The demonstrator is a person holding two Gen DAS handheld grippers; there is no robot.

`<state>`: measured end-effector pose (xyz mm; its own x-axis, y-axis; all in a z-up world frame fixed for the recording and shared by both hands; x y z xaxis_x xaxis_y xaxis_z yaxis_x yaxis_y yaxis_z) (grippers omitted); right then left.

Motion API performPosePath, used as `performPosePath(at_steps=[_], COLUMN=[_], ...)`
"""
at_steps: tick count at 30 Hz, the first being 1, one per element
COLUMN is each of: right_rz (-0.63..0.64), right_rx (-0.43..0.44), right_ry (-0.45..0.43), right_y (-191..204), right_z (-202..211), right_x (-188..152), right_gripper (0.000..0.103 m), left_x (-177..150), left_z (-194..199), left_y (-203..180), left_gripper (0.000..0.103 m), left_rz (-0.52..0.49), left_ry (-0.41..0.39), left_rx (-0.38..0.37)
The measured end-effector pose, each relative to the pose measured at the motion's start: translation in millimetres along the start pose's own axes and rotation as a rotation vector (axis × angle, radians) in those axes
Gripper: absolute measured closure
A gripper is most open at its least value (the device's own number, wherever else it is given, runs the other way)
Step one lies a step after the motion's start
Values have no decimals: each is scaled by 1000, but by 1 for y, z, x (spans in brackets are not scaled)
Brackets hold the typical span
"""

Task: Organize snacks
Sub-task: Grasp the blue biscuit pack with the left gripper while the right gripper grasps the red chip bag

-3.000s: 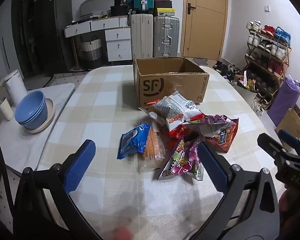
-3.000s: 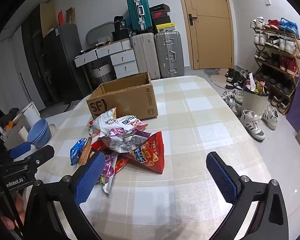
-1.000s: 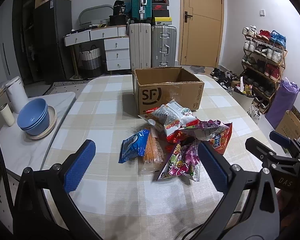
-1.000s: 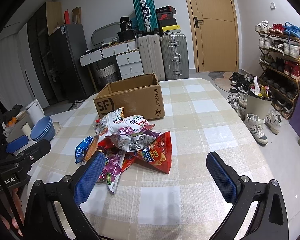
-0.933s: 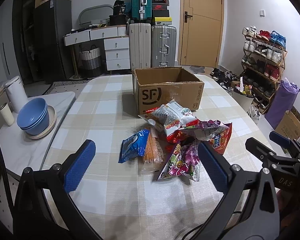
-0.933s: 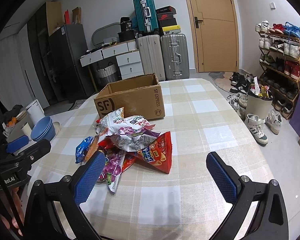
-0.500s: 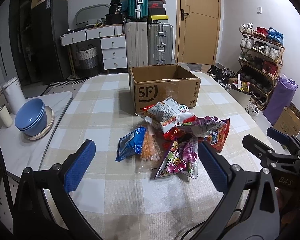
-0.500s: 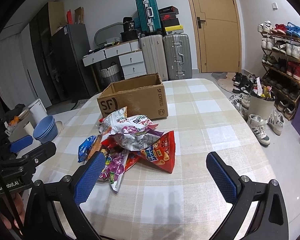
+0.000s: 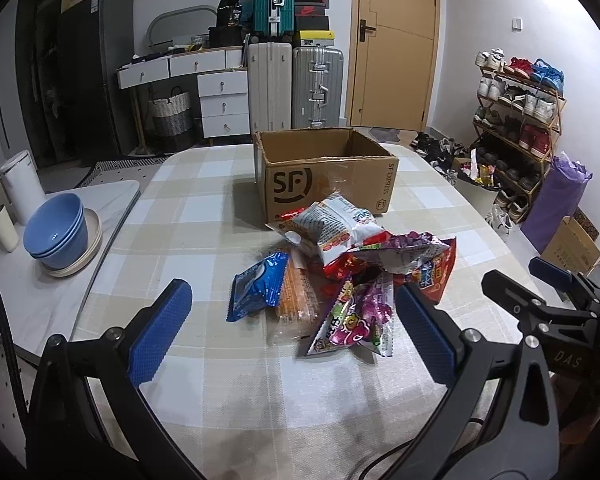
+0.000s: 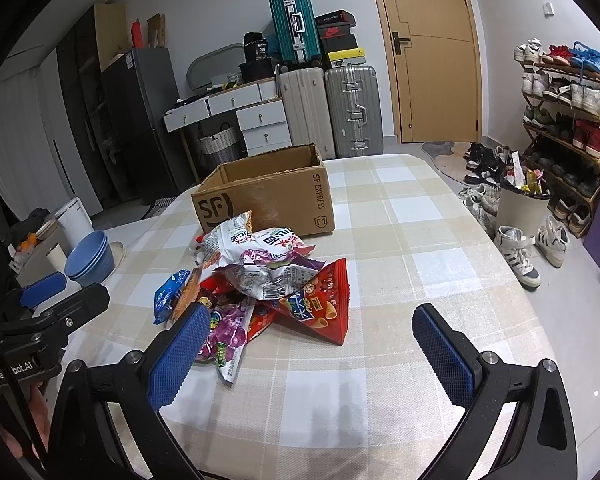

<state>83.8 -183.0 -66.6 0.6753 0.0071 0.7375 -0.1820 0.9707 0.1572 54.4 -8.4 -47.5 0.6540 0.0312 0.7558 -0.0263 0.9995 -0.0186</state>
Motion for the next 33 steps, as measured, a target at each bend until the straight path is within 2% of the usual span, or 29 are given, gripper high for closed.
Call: performPosePath(at_steps=[9,13,16,19,24,27,29,33], right_rz=[9,24,60,50,76,65,54,49], right_rx=[1,73,101,145,166,212,239,272], right_ry=[11,12,38,120,205,257,287,305], right_y=[-6,-10,-12,-18,-18,-15,-13,-10], right_z=[-8,-19,-37,-67,-105,-123,-133,-144], right_x=[2,9,14,11,1,-7,-9,-10], right_gripper=[0,0,0,0,9,17,18,26], left_x=[-2,-7,-13,-19,-28,-29,-29,-25], left_z=[-19,-41,-59,-77,-109,-123,-132,-150], left_y=[22,50,62,68,72,72,73,76], left_gripper=[1,1,1,1,1,1,1,1], left_rz=[48,99,135,151,184,196,203,217], left_ry=[34,76,114,140,196,216,227,239], left_rx=[-4,15,-19,-37,-86,-104,-108,-122])
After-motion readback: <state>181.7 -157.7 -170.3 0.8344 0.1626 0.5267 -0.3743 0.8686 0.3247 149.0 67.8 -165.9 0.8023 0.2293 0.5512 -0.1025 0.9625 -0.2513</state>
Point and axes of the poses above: each gripper's, at about its wrist camera, not at the fingertips, and z roughly against the way its jaws point, y to its left, x to its top, the point moved 10 cm from there along -z, roughly the way its jaws point, and after that the axes turned 4 degrees about y, right-handed, at the moved point
